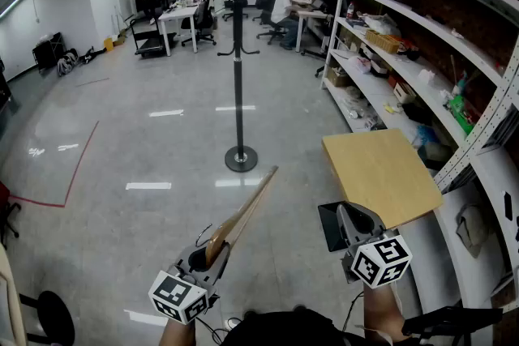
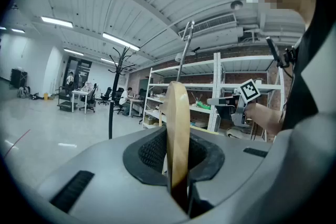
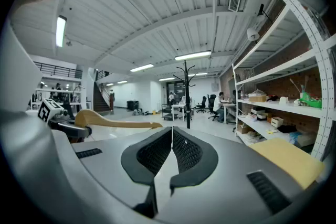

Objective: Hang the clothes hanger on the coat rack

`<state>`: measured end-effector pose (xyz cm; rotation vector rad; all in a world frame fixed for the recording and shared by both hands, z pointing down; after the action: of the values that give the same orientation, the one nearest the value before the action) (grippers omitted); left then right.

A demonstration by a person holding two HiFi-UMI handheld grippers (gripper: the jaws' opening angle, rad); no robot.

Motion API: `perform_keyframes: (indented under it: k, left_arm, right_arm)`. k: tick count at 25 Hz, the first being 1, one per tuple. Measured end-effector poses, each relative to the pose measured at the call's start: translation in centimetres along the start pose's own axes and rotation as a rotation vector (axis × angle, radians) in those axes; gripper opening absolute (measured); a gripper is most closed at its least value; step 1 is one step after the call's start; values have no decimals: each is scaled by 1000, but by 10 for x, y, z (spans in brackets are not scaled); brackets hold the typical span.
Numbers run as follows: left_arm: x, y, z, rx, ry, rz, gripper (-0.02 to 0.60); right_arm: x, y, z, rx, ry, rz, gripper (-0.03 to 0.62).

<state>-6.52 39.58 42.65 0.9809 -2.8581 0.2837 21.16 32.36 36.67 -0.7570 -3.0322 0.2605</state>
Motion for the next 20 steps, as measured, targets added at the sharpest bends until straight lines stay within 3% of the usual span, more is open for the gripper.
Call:
perform_keyframes:
  k: [4,11,20]
  left_arm:
    - [20,0,1,12,-6,3,34]
    - [42,-28,6,32,-14,20,34]
    - [82,-111,31,61,-35,59,34]
  right_arm:
    - [13,-11,1,-4,-18,16,8]
    - [-3,-48,2,-9,-20,41,8]
    - [-75,-135,17,-35,-41,96,8]
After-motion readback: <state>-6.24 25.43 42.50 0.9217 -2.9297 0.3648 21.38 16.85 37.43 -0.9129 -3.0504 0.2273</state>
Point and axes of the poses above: the fingertips, and each gripper's own axes: y backward along the fingers, x to its left, z out of its top, the point moved 3 cm from there along y, backward along the fingers, and after that the axes turned 1 degree about -y, right-handed, at the moved point
